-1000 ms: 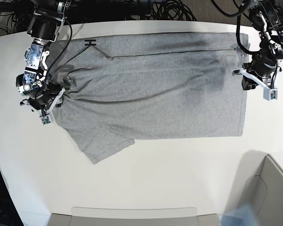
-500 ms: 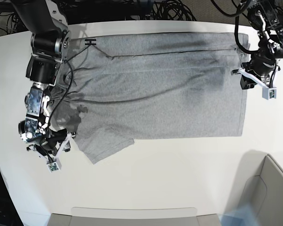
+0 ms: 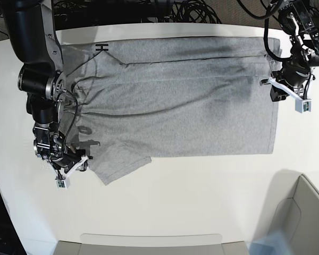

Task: Fold the T-shirt properly
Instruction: 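Grasp the hem corner near the sleeve with the right gripper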

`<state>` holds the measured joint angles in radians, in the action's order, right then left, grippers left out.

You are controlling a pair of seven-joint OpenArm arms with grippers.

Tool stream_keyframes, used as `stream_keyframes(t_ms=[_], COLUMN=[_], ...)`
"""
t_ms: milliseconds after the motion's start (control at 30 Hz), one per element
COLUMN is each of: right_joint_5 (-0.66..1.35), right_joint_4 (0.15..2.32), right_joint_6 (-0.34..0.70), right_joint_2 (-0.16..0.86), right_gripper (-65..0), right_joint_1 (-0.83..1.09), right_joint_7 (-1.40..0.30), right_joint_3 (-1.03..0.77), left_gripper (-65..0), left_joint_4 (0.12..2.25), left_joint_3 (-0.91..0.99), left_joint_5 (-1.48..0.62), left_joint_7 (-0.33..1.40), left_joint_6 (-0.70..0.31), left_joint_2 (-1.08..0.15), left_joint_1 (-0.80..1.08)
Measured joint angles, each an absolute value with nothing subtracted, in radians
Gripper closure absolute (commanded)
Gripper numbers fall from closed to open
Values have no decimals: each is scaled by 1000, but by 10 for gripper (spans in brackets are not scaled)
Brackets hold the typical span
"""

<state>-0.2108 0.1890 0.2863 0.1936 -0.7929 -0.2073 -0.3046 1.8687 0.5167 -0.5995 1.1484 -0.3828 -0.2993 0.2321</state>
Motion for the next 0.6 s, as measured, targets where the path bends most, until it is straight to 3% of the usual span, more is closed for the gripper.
stream_keyframes(t_ms=[367,600], right_joint_5=[-288,-287], right_joint_4=[197,196], right_joint_6=[287,355], right_joint_2=[130,116], right_gripper=[-276,-276], right_joint_1=[-785,-786], right_joint_7=[-175,-177], right_joint_3=[-305,-304], left_gripper=[-95,-95], left_joint_4=[1869,1868], left_joint_3=[517,517], left_joint_5=[-593,-594], left_joint_7=[1150,1152], left_joint_6=[-383,-382], left_joint_2=[-300,-299], left_joint_1=[196,187])
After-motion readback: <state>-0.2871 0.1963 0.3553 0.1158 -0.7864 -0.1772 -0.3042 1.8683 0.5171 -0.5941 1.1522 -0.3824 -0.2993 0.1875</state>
